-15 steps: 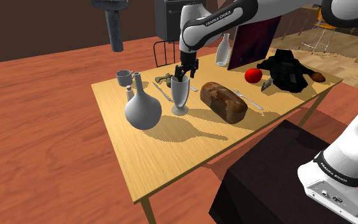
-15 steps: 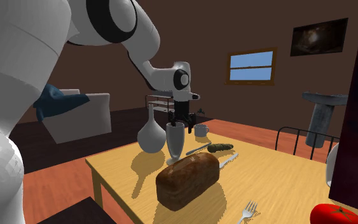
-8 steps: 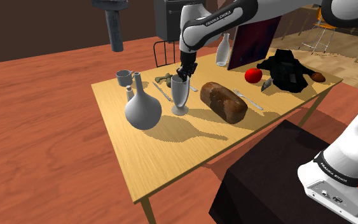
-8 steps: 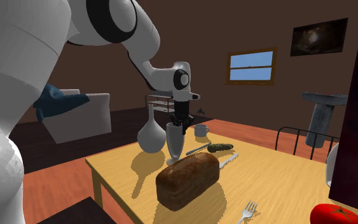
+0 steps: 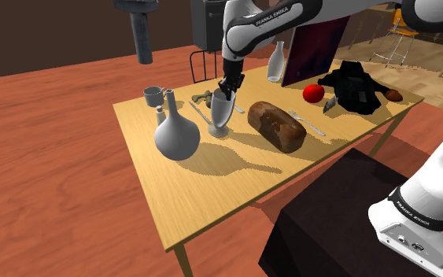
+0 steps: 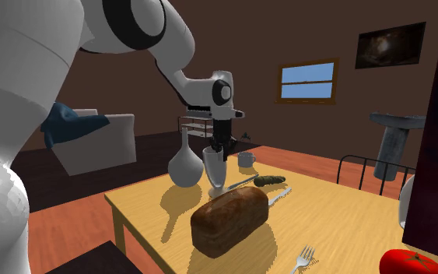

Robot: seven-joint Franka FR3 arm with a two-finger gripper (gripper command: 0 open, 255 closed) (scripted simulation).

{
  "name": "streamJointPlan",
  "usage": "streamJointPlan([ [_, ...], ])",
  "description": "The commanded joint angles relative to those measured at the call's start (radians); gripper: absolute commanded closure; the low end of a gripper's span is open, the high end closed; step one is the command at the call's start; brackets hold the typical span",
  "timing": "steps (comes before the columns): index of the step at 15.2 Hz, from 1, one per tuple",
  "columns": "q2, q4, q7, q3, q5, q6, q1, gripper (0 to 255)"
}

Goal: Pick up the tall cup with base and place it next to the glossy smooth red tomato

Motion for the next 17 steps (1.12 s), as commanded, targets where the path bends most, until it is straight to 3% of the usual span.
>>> streamJointPlan([
  [1, -0.01, 0.01, -0.001, 0.001, 0.001, -0.019, 0.0, 255],
  [17, -0.066, 0.144, -0.004, 0.004, 0.008, -0.209, -0.001, 255],
])
